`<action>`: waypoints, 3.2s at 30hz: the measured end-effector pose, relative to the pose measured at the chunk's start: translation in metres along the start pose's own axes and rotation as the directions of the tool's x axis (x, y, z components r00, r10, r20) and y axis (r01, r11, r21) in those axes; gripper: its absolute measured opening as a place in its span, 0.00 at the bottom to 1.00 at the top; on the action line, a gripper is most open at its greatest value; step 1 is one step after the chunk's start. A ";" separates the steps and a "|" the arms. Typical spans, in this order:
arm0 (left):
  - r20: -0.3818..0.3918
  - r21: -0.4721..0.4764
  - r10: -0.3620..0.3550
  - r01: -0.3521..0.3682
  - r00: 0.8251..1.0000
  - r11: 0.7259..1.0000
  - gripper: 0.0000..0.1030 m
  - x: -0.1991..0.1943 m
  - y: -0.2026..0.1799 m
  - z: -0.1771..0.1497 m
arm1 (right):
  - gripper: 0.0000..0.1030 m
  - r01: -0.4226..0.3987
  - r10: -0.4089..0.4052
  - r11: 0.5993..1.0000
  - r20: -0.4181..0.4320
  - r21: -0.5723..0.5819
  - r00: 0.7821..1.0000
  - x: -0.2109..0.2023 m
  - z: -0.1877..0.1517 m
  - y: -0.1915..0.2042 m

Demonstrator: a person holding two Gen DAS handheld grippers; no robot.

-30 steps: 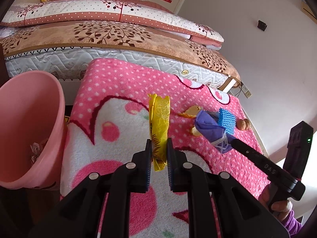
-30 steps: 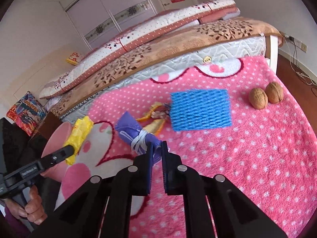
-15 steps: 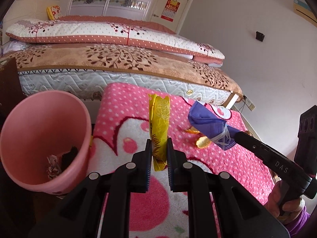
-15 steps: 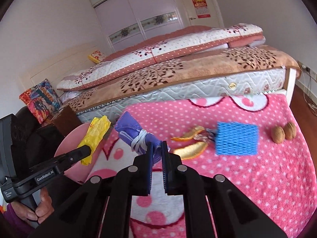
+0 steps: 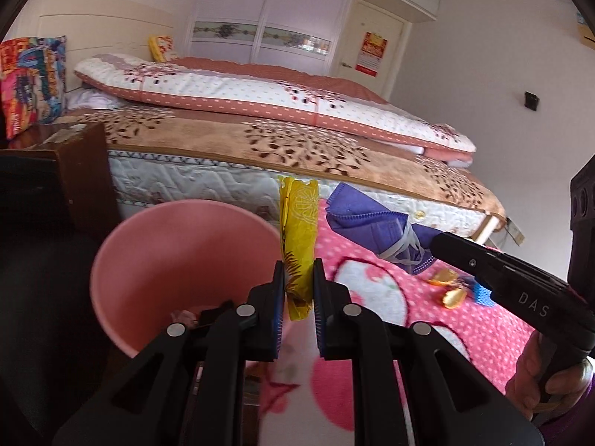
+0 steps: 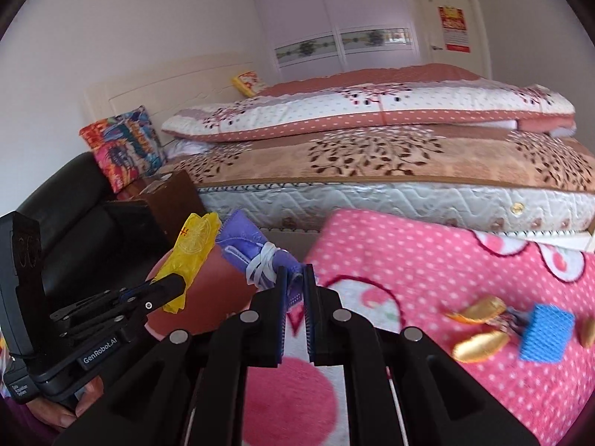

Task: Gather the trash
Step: 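Carry wrapper and purple bag over pink bucket and open both tools, then move both tools back from the bucket to the bed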

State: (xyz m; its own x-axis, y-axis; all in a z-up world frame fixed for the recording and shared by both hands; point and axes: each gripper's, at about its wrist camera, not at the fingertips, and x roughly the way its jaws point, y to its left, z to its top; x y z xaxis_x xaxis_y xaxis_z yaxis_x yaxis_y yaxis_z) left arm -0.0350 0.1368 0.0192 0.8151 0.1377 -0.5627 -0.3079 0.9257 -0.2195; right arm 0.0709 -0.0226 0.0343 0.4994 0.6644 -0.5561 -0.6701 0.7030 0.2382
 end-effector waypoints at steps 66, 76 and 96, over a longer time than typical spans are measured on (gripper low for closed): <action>-0.053 -0.119 0.090 -0.096 0.995 0.988 0.14 0.014 0.094 -0.027 | 0.26 -0.033 0.014 0.991 -0.145 -0.127 0.989 0.091 -0.008 0.081; -0.034 -0.123 0.049 -0.053 0.998 0.991 0.45 0.013 0.083 -0.023 | 0.37 -0.012 0.000 0.995 -0.123 -0.097 0.992 0.065 -0.022 0.064; 0.103 -0.061 0.068 -0.062 0.992 0.996 0.45 -0.018 0.038 0.015 | 0.37 0.117 -0.115 0.993 -0.105 0.011 0.988 -0.006 -0.032 -0.002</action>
State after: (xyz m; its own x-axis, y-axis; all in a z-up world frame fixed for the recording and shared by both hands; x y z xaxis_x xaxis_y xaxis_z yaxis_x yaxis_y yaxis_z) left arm -0.0541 0.1751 0.0333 0.8384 0.2355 -0.4915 -0.3869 0.8924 -0.2323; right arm 0.0515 -0.0363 0.0115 0.5127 0.5486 -0.6604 -0.6010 0.7787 0.1803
